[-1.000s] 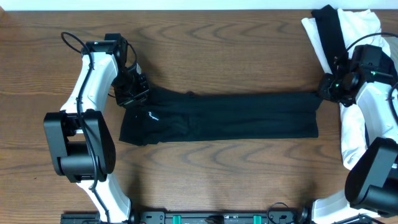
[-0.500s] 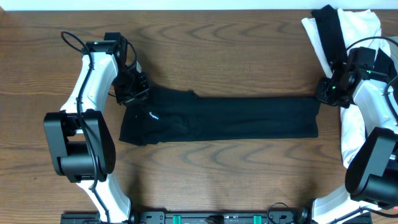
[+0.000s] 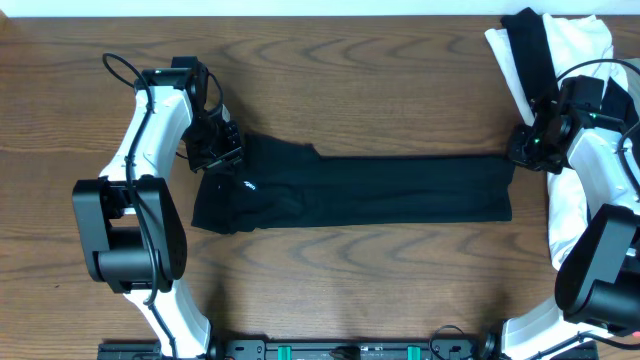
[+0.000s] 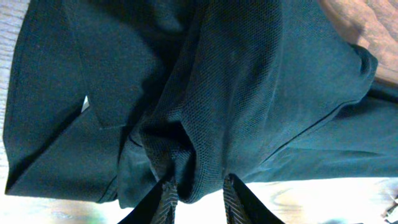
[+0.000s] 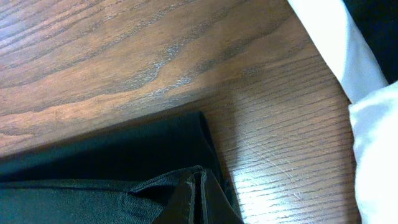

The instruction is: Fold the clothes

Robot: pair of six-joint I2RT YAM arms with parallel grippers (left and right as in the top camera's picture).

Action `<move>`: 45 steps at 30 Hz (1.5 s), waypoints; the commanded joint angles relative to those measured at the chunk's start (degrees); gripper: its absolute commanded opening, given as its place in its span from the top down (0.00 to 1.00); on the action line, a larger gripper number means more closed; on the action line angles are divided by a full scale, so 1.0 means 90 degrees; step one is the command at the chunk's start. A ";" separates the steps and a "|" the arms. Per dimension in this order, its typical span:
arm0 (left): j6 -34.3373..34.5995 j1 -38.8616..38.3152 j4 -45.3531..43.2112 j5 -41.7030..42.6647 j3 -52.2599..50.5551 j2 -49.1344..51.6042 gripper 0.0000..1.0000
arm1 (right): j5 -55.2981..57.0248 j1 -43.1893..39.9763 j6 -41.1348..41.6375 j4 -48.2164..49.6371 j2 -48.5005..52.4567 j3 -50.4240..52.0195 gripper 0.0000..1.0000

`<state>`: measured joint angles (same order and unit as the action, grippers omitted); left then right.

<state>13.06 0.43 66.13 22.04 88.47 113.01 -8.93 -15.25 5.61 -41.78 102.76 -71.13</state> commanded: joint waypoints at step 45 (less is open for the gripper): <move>-0.0061 -0.0010 0.0024 -0.0075 -0.0058 -0.0114 0.71 | -0.0350 -0.0058 -0.0063 -0.0124 -0.0141 -0.0226 0.85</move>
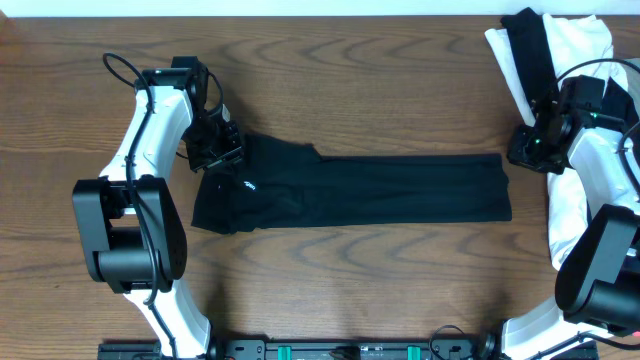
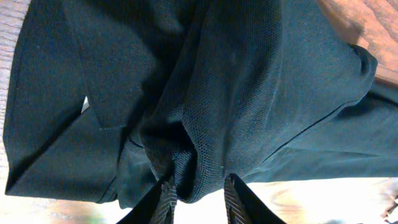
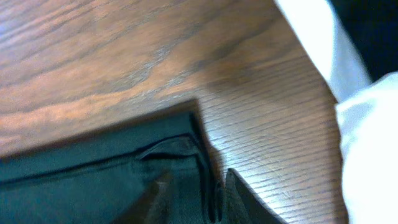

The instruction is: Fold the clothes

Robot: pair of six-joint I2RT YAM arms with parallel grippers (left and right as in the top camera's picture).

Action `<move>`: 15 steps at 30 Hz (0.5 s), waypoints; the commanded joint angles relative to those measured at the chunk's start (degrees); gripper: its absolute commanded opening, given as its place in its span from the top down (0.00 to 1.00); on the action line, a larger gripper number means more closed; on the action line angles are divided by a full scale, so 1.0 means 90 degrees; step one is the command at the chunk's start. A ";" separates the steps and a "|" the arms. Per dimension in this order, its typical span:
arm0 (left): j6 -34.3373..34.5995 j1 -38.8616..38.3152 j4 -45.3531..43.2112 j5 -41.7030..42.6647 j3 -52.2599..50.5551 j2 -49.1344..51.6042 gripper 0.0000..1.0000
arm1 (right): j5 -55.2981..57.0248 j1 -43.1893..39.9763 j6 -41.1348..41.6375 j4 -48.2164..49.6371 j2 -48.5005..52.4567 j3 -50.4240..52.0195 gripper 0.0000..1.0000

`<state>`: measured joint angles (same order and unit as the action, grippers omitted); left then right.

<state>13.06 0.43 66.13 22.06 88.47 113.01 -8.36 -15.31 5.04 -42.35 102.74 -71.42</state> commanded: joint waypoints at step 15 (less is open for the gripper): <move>-0.0063 -0.0010 -0.0073 -0.0075 0.0085 -0.0165 0.56 | -0.0573 0.0228 -0.0238 -0.0143 -0.0036 0.0627 0.99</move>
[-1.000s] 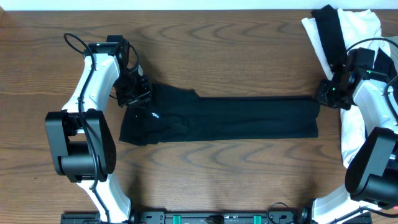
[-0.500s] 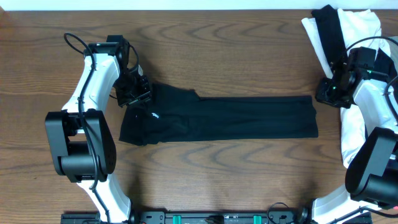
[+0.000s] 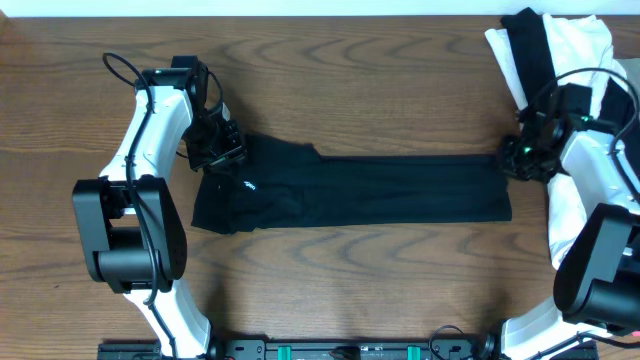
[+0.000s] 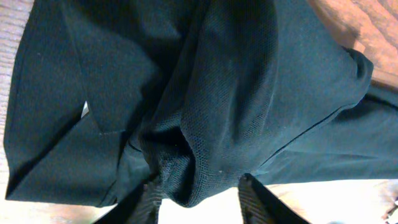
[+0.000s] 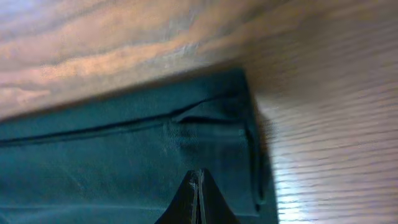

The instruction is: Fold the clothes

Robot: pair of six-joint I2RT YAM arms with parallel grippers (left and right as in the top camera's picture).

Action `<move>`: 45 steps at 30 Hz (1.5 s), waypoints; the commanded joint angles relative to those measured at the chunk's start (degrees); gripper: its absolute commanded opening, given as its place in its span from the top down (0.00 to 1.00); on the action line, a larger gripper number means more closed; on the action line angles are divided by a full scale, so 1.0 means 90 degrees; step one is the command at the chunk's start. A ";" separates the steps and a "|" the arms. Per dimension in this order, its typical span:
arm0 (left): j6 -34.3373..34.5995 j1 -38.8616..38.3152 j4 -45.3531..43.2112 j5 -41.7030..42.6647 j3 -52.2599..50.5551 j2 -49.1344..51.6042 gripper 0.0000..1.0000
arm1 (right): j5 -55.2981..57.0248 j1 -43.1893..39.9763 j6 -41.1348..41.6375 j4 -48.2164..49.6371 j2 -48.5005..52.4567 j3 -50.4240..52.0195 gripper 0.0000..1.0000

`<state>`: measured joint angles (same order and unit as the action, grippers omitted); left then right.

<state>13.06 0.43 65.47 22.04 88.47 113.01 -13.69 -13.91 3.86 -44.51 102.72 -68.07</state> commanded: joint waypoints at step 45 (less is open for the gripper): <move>-0.0109 -0.0452 -0.2375 -0.0789 0.0287 0.0561 0.33 | 0.0019 0.0070 -0.0107 0.1022 -0.0029 0.1416 0.99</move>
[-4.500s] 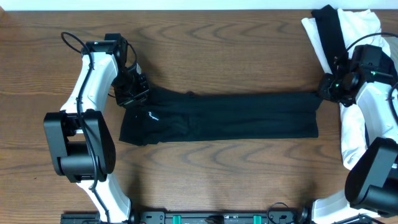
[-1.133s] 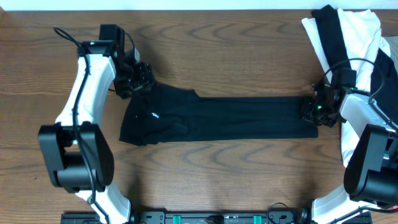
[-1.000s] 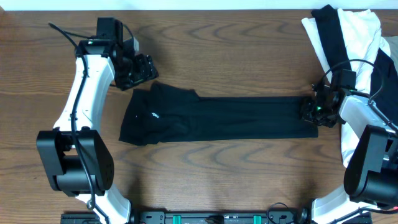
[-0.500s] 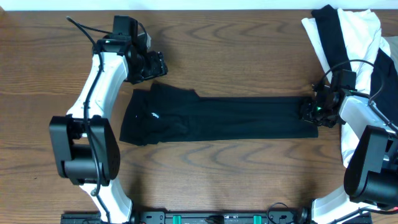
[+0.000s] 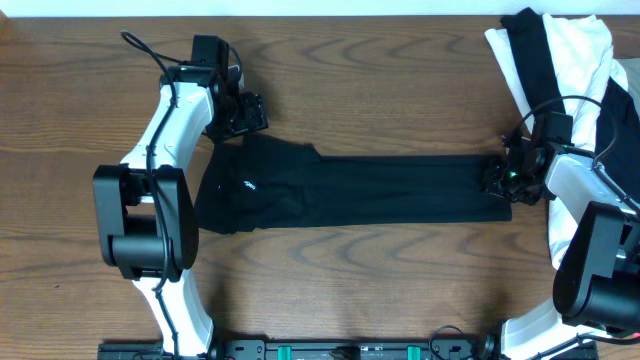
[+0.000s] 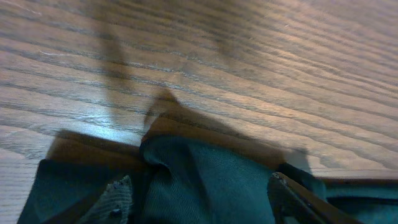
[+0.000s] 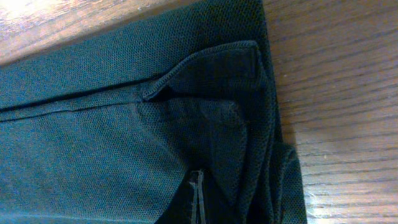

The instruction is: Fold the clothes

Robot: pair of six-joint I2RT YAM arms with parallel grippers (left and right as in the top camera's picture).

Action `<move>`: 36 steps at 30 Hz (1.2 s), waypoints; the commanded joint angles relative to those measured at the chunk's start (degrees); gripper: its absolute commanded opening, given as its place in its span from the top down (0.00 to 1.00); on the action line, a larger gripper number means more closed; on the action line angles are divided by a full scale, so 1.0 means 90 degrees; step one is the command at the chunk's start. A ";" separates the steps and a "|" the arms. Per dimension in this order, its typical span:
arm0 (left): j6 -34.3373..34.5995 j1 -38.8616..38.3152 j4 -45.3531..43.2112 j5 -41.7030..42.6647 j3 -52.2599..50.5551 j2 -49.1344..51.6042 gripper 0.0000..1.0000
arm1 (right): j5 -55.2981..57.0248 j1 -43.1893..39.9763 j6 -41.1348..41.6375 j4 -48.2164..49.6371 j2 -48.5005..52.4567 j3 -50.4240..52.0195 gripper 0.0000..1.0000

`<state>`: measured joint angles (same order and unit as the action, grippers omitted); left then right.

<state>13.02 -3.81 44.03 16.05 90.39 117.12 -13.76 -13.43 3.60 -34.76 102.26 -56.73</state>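
Black trousers (image 5: pixel 370 190), folded lengthwise, lie flat across the table from left to right. My left gripper (image 5: pixel 245 115) is at the far left corner of the waist end. In the left wrist view it (image 6: pixel 202 186) stands open, fingers (image 6: pixel 118 194) wide apart with a hump of dark cloth (image 6: pixel 186 168) between them. My right gripper (image 5: pixel 497 178) is over the leg cuffs at the right end. In the right wrist view it (image 7: pixel 196 177) is shut, tips low over the hemmed cuff (image 7: pixel 211 68); whether cloth is pinched does not show.
A heap of white and black clothes (image 5: pixel 560 50) lies at the back right, beside and partly under the right arm. Brown wooden table (image 5: pixel 350 80) shows all round the trousers. The arms' bases stand at the near edge.
My left gripper has moved from the bunched waist cloth to the waist's far corner and stands much wider open. My right gripper, still shut, has come lower and further onto the cuff end.
At first the left gripper was nearly shut on bunched waist cloth and the right was shut on the cuff. Then the right had opened beside the cuff. Later the left had widened and the right was shut above the cuff. The trousers have stayed flat throughout.
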 commanded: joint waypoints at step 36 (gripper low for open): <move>-0.0107 -0.0032 0.0053 -0.0029 -0.0403 0.0306 0.55 | 0.0027 0.0012 -0.0075 -0.0063 0.0022 0.0155 0.99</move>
<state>12.19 -3.88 44.75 16.14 87.48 118.85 -13.76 -13.43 3.60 -34.76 102.26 -56.73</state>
